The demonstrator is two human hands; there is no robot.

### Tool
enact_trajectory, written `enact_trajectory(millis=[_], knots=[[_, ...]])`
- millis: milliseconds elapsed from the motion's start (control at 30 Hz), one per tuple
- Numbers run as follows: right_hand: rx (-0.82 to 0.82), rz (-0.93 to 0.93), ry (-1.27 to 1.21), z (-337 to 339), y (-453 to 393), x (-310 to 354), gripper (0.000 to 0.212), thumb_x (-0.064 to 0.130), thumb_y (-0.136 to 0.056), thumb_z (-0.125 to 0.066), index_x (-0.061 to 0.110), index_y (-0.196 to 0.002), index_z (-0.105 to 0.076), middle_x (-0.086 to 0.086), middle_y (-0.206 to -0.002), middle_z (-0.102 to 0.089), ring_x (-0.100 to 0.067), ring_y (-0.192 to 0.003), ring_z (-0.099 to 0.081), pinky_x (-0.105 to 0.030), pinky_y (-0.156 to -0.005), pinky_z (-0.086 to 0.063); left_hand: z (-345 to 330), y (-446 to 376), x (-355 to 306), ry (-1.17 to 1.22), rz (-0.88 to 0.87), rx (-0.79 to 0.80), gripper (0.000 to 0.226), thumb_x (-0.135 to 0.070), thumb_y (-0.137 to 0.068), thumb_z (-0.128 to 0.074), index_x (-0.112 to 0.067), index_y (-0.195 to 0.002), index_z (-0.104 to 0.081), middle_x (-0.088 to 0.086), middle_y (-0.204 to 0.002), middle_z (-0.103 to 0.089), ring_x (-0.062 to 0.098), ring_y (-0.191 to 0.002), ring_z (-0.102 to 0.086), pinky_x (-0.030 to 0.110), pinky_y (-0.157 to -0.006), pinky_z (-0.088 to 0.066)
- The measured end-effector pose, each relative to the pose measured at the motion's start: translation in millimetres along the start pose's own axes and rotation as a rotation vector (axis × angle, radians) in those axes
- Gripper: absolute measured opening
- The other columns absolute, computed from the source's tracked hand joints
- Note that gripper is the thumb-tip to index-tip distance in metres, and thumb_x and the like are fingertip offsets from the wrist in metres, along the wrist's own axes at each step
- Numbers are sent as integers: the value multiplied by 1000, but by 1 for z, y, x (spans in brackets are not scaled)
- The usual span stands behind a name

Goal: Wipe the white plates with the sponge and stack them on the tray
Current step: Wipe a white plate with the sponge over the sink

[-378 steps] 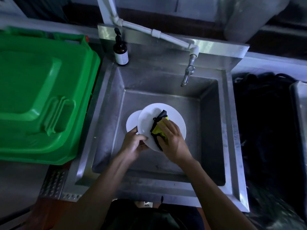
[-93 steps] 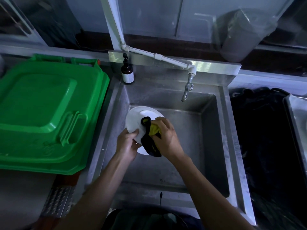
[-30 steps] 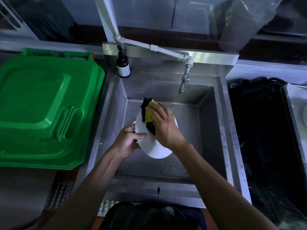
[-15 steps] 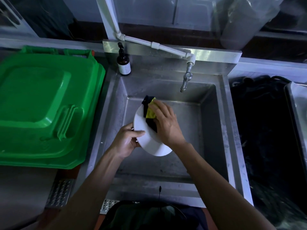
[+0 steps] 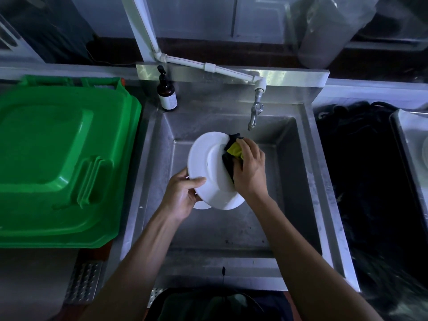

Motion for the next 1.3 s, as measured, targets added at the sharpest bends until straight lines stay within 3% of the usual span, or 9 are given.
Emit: enact_trajectory(millis=[167,333,567,667,767,900,1200,1300], knots=[[-11,-77,6,-6,15,-8,50,6,-93,-53,11,-142,-49,-6,-151,-42,-36,-125,-39,-49,-107,-35,-6,-2,4,21,7,-6,41,-4,-71,-66,-14,-111,-73,14,-109,-74,32,-94,-71,46,-75,-60],[-25,-117,-6,-14,35,-4,50,5,-91,-54,11,-141,-51,-7,-149,-44,-36,-122,-40,-48,-105,-36,-11,-7,7,58,30,-47,51,-4,-73,-66,-6,-124,-66,19,-119,-69,35,-101,-65,51,-91,-49],[-48,-49,41,-19,65,10,49,14,-96,-56,10,-144,-46,-7,-154,-38,-34,-128,-39,-47,-107,-36,-14,-19,13,135,44,-92,43,4,-88,-55,-9,-129,-63,13,-112,-70,28,-95,-66,31,-69,-58],[-48,-51,32,-14,71,1,51,11,-96,-54,11,-147,-43,-8,-157,-34,-34,-133,-35,-50,-107,-35,-14,-22,21,174,68,-81,35,4,-89,-55,-14,-116,-68,11,-107,-72,28,-94,-68,34,-72,-59],[-58,-83,12,-7,74,-14,53,3,-94,-52,8,-146,-44,-13,-156,-34,-38,-134,-35,-53,-109,-34,-19,-25,29,146,97,-48,36,3,-89,-56,-13,-120,-66,15,-116,-69,31,-103,-66,42,-85,-55],[-87,-126,-12,3,73,-36,54,-4,-92,-50,4,-146,-44,-16,-155,-34,-38,-135,-34,-53,-112,-33,-28,-25,35,92,112,4,33,3,-89,-57,-18,-108,-73,8,-111,-75,25,-97,-72,38,-79,-60],[-207,-262,-104,53,48,-90,55,-6,-88,-50,8,-141,-49,-9,-146,-46,-29,-126,-46,-32,-108,-35,-59,-28,35,-14,120,111,29,2,-92,-54,-14,-107,-71,6,-103,-76,25,-90,-72,38,-73,-57],[-200,-257,-97,81,42,-110,50,-8,-88,-52,6,-136,-55,-9,-138,-53,-22,-122,-52,-22,-101,-39,-79,-30,33,-76,101,127,22,3,-88,-58,-11,-100,-69,13,-95,-66,34,-88,-56,39,-68,-44]])
Point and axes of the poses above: each hand's wrist, its own y-axis away from the middle knuckle, its own z-axis out of the back of the hand, x = y × z, the point moved 3 cm from there along -y, towards the middle knuckle
